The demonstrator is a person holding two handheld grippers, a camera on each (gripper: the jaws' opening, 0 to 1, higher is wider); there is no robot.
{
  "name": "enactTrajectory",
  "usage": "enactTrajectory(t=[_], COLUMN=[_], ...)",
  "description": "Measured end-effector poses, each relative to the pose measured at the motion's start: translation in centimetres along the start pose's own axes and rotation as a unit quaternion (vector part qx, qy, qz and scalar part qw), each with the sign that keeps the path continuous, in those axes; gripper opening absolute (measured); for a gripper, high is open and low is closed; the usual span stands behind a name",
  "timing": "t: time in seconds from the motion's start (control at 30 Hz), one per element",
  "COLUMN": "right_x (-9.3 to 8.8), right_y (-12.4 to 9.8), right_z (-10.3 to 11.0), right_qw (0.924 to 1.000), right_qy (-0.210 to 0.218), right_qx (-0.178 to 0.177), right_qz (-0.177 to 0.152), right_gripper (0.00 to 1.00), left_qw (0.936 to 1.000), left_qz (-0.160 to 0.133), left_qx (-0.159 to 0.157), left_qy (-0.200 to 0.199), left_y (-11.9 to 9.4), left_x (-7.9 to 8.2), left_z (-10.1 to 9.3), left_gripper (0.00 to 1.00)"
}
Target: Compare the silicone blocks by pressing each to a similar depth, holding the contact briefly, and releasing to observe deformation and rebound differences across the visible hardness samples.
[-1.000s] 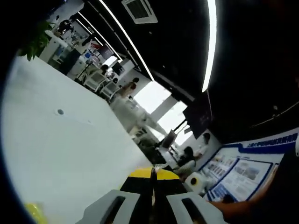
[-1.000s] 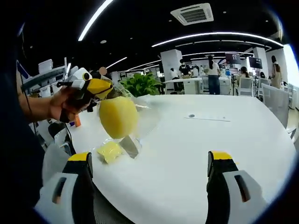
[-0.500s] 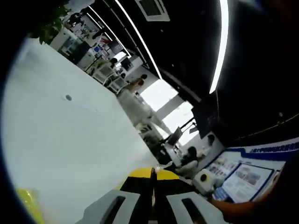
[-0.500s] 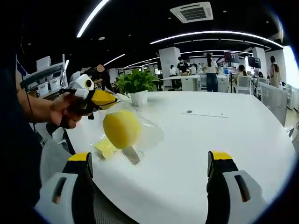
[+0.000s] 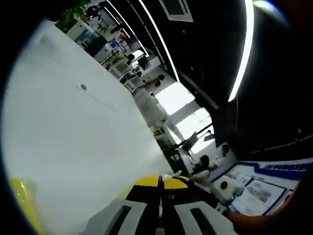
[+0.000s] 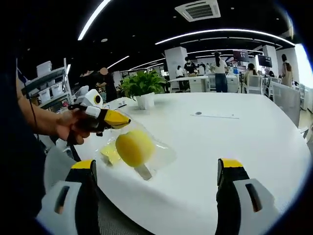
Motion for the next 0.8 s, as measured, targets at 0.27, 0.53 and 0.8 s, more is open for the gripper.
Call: enactTrajectory(t=[0.27, 0.53, 0.8], right_x=[-0.4, -0.4, -0.4], right_y=[0.1, 0.1, 0.1], right_z=[0.1, 0.0, 0.1], right_qw=[1.0000, 0.9999, 0.9999], right_qy=[0.004, 0.008, 0.011], right_qx=[0.002, 0.002, 0.005], right_qz=[0.006, 0.008, 0.010], right_gripper=[0.96, 0.96, 0.96], left_qw=[0.9996, 0.9980, 0.9964], left_qz=[0.001, -0.009, -0.019], left_qx=[0.013, 0.029, 0.054], left_qy=[-0.027, -0.055, -0.063], left_y=[0.3, 0.2, 0.2], left_x=[-0.4, -0.5, -0.5], left_z=[1.5, 3.2, 4.8], left_gripper=[0.00, 0.00, 0.00])
Point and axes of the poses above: the point that each gripper's makers call its tool centre point, and the gripper's own axes: y roughly forward along the fingers, z roughly to its left, x roughly out of its top, the point moved 4 cm from there along -y, roughly backward along the fingers, and after that the axes turned 1 degree about z, right-handed, at the moved point
